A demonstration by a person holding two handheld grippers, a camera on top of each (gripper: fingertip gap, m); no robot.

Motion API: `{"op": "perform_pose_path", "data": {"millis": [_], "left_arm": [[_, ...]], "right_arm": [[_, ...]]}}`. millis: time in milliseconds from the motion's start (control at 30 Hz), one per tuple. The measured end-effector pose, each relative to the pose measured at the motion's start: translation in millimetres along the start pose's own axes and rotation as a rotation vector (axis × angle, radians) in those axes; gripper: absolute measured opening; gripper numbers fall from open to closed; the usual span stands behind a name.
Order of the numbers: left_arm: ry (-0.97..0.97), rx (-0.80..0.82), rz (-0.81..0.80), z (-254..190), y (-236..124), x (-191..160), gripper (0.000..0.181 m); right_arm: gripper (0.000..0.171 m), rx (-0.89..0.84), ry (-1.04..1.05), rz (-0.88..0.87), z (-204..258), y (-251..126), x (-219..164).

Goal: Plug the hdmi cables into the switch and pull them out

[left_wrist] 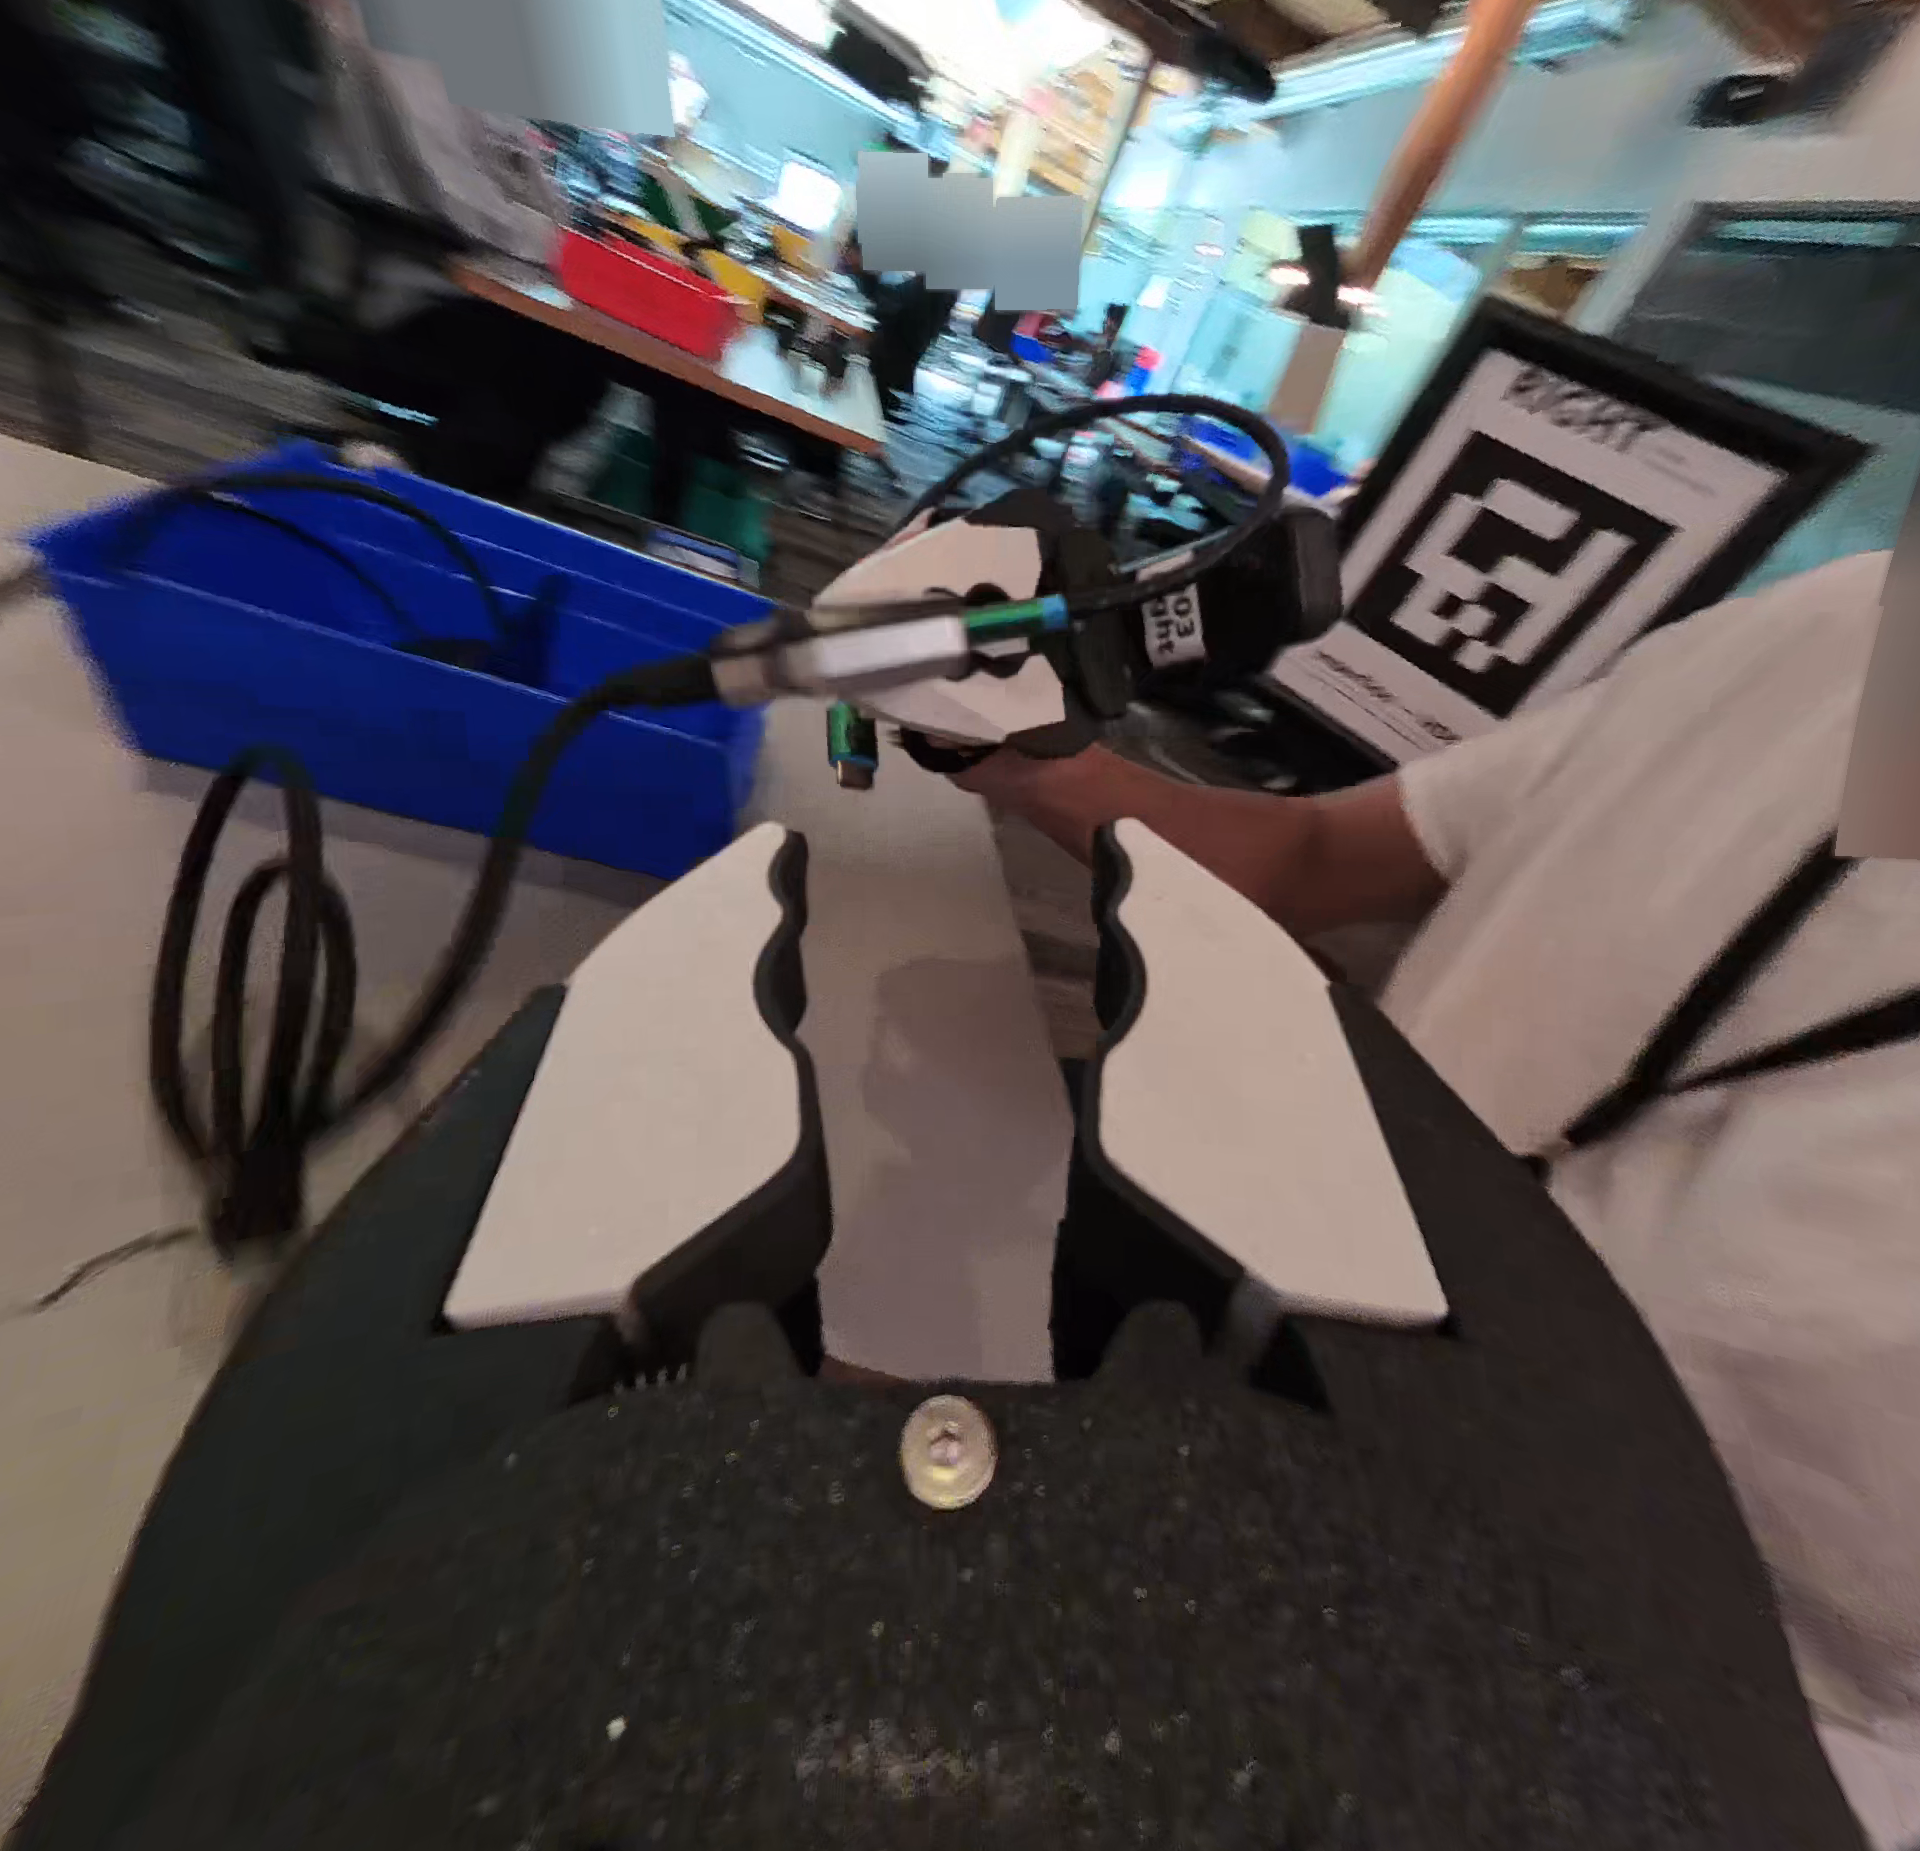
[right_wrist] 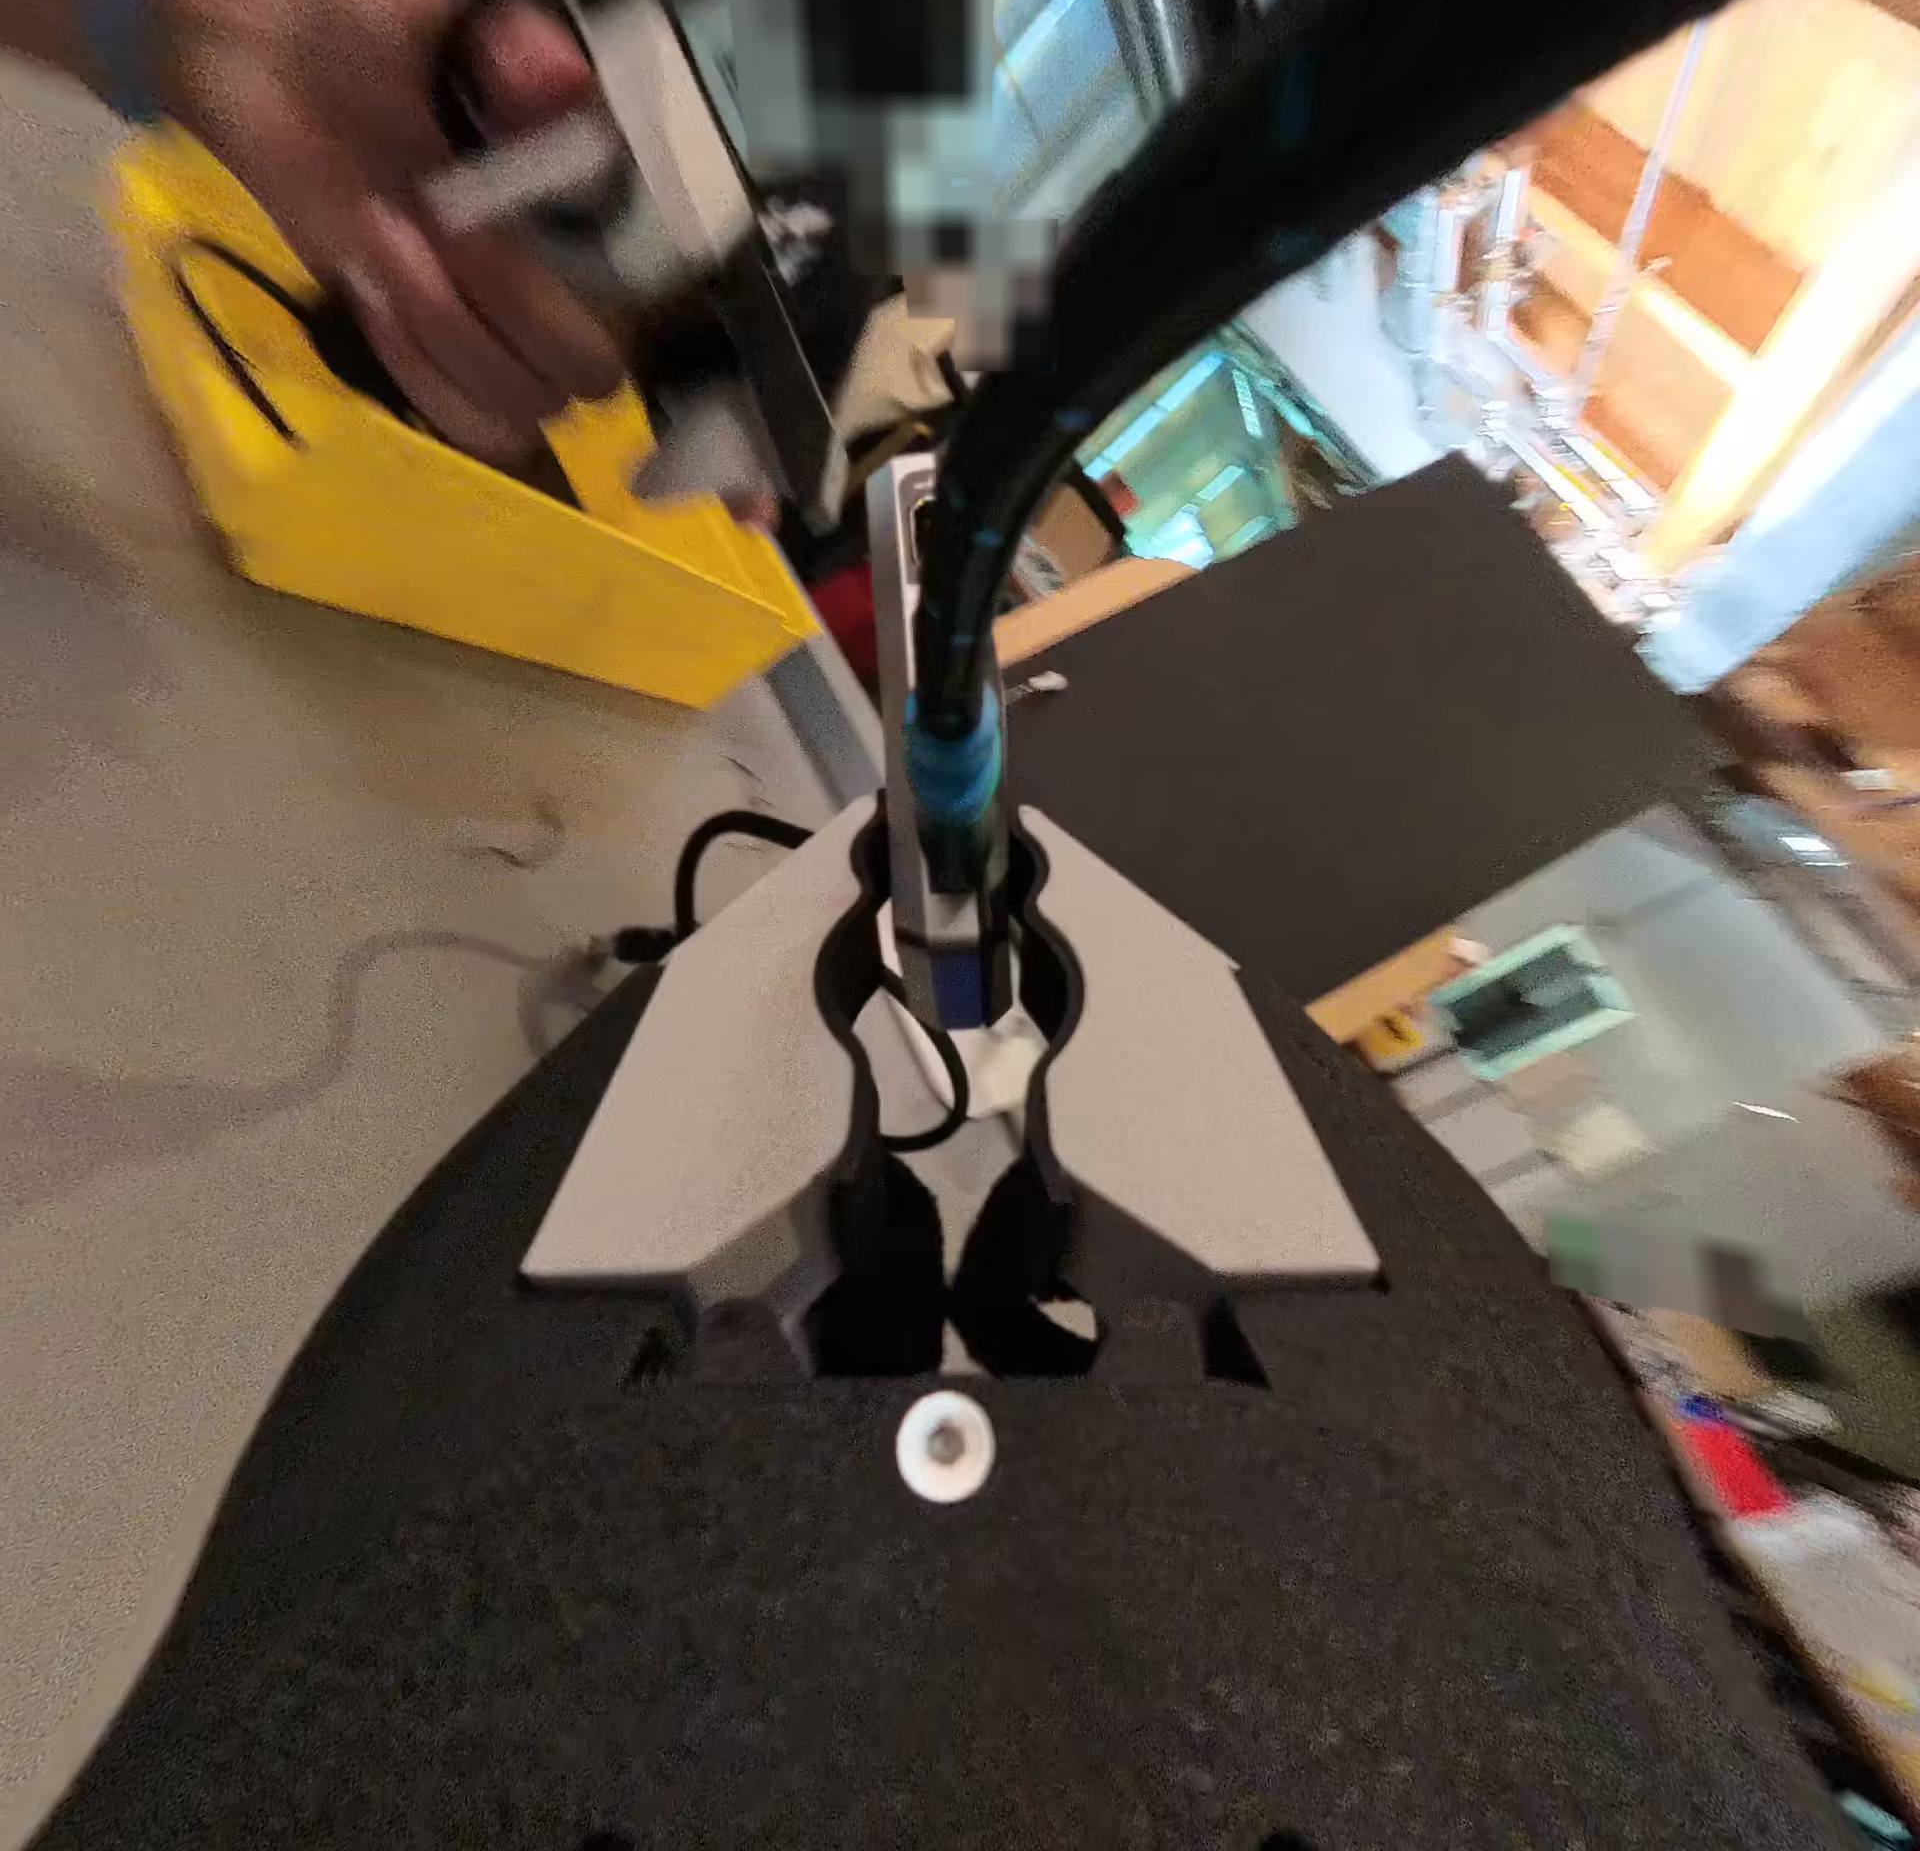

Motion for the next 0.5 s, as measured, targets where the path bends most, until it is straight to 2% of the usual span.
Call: {"op": "perform_pose_path", "data": {"millis": [67,167,267,400,433,500], "left_arm": [[0.047,0.157,-0.008,-19.4,-16.6,-7.2,0.052],[0.035,0.342,-0.06,-54.5,-34.3,-39.8,0.049],[-0.049,0.507,-0.139,-80.8,-41.8,-95.7,0.048],[-0.138,0.763,-0.163,-93.5,-46.2,-174.4,0.048],[-0.16,0.831,-0.14,-92.4,-47.7,-186.3,0.049],[-0.193,0.857,-0.06,-91.6,-49.0,-190.6,0.048]], "right_arm": [[0.02,-0.079,-0.114,0.059,-2.3,11.5,-6.4],[0.02,-0.065,-0.235,0.161,7.4,24.6,-24.2],[0.02,0.047,-0.152,0.166,35.7,37.0,-42.9],[0.02,0.17,0.001,0.169,91.8,58.4,-67.4],[0.02,0.183,0.022,0.168,102.8,62.6,-72.6],[0.02,0.176,0.042,0.143,114.3,67.8,-77.0]]}}
Point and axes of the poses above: each gripper's, where its closed fingertips meet, y out along the fingers, x out of its top, z = x × y across the jaws, the point moved 6 cm from there along -y, back along the fingers, and after that the axes turned 2 degrees about y, right-handed, at the moved point
